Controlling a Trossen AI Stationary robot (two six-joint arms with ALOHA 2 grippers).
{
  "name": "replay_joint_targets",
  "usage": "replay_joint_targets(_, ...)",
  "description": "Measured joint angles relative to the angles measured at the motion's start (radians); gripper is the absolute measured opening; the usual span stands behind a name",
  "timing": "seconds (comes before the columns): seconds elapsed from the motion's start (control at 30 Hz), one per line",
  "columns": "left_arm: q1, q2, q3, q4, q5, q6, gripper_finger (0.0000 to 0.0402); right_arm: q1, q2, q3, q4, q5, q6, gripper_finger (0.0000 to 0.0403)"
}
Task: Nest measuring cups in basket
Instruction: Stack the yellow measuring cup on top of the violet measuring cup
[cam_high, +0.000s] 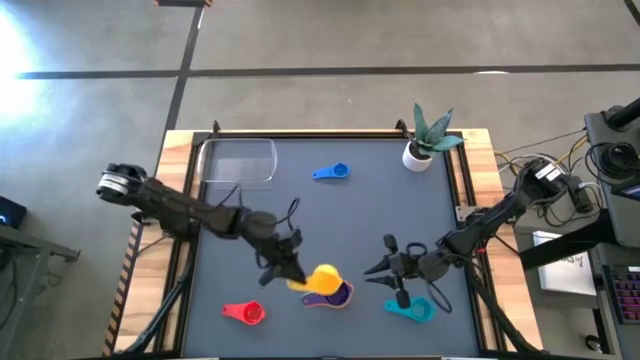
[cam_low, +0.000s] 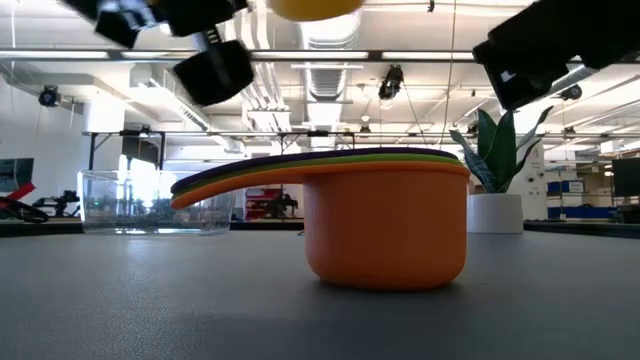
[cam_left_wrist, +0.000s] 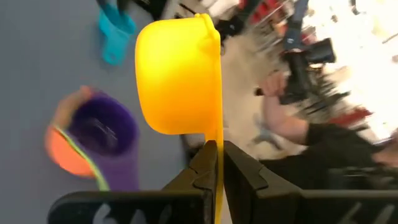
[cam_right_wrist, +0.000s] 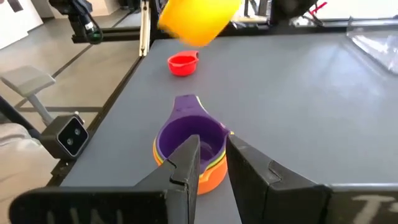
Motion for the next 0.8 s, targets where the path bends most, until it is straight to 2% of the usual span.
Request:
replay_joint_targets(0.13, -0.052, 0.056, -0.082, 0.201, -0.033, -0.119, 0.0, 0.0, -0.017, 0.001, 0.003, 0.003, -0.016, 0.0068)
replay_joint_targets(0.27, -0.063, 0.143, -0.096, 0.34, -0.045, -0.181, 0.0, 0.0, -0.018, 0.02, -0.003, 0.018, -0.039, 0.0068)
replay_joint_targets(0.57, -0.061, 0.346, 0.023, 0.37, 0.053, -0.25, 0.0, 0.001, -0.02, 0.034, -0.009, 0.018, -0.067, 0.0068)
replay_joint_targets(0.8, -0.035, 0.409, 0.072, 0.367, 0.078, -0.243, 0.0, 0.012, -0.02, 0.034, -0.009, 0.018, -0.067, 0.0068)
